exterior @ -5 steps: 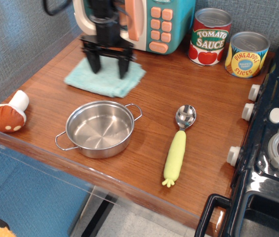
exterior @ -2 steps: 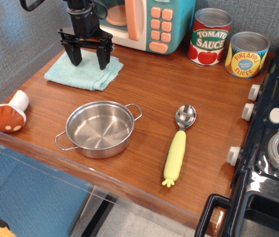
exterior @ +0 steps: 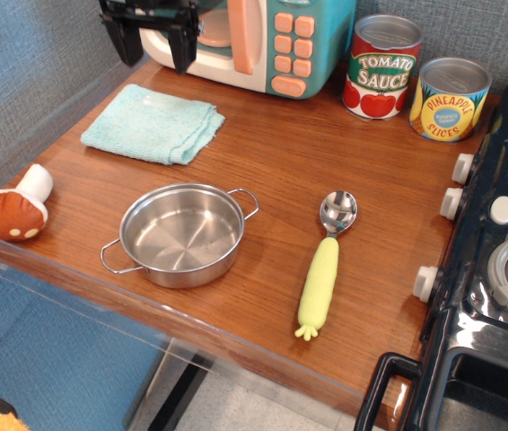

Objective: Move the towel to the left side of the table

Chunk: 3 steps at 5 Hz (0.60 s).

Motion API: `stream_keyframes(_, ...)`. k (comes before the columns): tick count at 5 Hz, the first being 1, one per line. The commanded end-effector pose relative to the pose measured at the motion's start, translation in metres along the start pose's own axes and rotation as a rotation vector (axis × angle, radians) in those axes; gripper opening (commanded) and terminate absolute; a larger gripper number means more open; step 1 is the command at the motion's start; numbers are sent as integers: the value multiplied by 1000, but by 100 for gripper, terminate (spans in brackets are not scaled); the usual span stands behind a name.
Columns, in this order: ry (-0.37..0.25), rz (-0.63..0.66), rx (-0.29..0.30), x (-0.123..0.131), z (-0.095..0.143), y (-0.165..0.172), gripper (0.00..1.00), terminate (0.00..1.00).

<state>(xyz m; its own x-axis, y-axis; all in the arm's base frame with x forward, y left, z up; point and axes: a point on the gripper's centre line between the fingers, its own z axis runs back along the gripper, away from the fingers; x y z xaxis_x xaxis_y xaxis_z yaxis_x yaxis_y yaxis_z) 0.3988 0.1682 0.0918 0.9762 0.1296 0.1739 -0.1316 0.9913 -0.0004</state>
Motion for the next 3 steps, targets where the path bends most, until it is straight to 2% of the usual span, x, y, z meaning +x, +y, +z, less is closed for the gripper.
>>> stream_keyframes(1,-76,-28,79,5,38,2,100,0)
stream_keyframes(2,-76,-28,79,5,38,2,100,0)
stream_keyframes(3,-76,-28,79,5,38,2,100,100)
